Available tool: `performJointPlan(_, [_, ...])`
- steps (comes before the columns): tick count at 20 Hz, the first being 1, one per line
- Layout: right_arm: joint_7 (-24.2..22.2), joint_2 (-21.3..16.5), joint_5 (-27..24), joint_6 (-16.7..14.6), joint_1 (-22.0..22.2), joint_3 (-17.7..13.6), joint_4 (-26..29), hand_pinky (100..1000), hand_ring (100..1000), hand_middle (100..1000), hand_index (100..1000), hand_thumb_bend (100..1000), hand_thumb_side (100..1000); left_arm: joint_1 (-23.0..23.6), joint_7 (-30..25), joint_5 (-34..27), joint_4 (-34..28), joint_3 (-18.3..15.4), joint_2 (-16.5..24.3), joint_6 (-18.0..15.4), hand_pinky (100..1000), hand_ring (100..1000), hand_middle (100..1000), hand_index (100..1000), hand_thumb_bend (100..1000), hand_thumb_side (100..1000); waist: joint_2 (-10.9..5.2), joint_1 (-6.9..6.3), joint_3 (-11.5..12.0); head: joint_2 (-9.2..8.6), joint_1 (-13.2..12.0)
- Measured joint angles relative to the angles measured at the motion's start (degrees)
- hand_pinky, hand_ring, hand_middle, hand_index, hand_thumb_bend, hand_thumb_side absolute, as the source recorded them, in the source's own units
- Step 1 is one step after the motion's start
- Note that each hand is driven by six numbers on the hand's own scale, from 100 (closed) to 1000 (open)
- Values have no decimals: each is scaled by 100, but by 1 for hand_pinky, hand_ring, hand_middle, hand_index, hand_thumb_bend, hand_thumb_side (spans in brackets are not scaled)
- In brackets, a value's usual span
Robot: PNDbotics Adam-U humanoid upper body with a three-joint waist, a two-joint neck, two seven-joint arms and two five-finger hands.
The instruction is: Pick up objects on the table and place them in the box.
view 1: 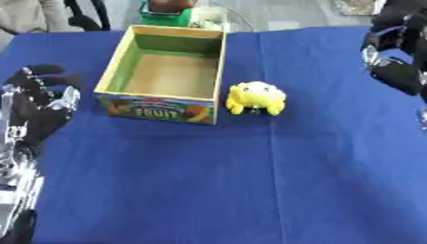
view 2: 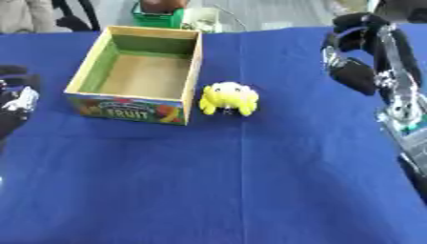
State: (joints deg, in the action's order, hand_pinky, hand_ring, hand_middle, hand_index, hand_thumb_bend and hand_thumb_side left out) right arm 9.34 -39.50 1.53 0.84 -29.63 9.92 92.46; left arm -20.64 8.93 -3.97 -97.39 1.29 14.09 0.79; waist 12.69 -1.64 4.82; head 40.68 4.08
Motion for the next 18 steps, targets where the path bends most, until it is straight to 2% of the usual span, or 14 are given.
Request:
performJointPlan(2, [-334, -21, 75, -50, -256, 154, -180, 669, 665, 687, 769, 127, 240, 0, -17, 1, 0, 5, 0, 1, 506, 636, 626, 622, 330, 100, -3, -2, 26, 0, 12])
performJointPlan(5, [-817, -18, 243, -156, -631, 355, -550, 690, 704, 709, 791, 270, 299, 1, -53, 3, 1, 34, -1, 2, 506, 636, 625, 623, 331, 100, -19, -3, 71, 0, 23])
performJointPlan(7, [-1091, 0, 394, -243, -843, 452, -836, 695, 708, 709, 797, 354, 298, 2, -62, 3, 2, 37, -1, 3, 506, 636, 625, 623, 332, 100, -39, -3, 91, 1, 37])
performJointPlan(9, [-1313, 69, 549, -346, -1033, 530, -1124, 696, 710, 705, 800, 399, 305, 2, -76, 3, 2, 40, -2, 5, 506, 636, 625, 623, 332, 100, -40, -4, 112, 1, 52])
performJointPlan(12, [-1533, 216, 797, -481, -1256, 613, -1528, 698, 712, 703, 800, 435, 314, 5, -99, 3, 4, 64, -2, 6, 506, 636, 625, 623, 332, 100, -45, -4, 127, 3, 65])
performJointPlan(18, [-1780, 527, 1212, -675, -1545, 706, -2258, 702, 716, 705, 803, 442, 332, 17, -121, 3, 7, 71, -4, 10, 505, 636, 625, 623, 332, 100, -71, -5, 155, 10, 88])
